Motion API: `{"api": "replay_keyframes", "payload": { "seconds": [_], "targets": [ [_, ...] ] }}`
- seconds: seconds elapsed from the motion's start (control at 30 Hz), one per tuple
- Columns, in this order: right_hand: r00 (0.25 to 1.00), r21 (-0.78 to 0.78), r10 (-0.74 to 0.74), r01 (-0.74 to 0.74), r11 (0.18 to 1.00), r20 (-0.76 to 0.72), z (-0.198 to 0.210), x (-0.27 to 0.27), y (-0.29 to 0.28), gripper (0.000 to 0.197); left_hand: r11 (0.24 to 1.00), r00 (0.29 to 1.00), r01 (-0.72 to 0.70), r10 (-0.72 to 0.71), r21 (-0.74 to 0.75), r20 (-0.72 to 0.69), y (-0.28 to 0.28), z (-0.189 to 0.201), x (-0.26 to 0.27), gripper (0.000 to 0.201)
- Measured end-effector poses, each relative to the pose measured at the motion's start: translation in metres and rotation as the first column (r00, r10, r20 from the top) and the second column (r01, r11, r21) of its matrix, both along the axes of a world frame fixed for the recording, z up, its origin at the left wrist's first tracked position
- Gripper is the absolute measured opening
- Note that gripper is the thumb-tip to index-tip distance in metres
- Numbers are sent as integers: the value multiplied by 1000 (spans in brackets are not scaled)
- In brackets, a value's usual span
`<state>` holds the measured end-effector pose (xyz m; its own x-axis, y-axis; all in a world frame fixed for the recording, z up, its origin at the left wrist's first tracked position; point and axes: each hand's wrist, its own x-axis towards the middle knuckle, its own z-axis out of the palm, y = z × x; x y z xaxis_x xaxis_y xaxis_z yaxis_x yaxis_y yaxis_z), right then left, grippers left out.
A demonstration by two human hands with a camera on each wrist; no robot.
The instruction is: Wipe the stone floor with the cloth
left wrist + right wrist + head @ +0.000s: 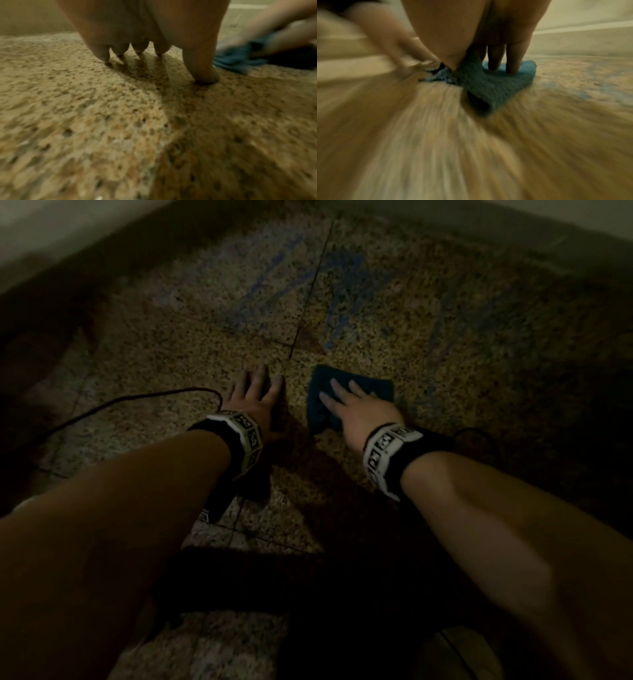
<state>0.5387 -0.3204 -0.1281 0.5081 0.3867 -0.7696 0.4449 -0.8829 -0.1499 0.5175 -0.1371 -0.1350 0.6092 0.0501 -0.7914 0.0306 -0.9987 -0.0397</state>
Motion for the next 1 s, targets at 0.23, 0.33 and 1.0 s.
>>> {"api": "replay_keyframes", "payload": {
  "seconds": [0.23, 0.33, 1.0],
  "targets": [
    [986, -7, -169, 169, 986, 12, 2, 32, 13, 75, 1000, 997, 22, -22, -5, 73, -10, -6, 1, 91],
    [986, -22, -163, 163, 986, 19, 1, 35, 12, 81, 999, 997, 29, -28, -18, 77, -19, -5, 4, 91],
    [989, -38, 150, -150, 988, -3, 2, -48, -69, 74, 992, 992, 120, -118, -29, 45, -46, 0, 11, 82]
  ]
}}
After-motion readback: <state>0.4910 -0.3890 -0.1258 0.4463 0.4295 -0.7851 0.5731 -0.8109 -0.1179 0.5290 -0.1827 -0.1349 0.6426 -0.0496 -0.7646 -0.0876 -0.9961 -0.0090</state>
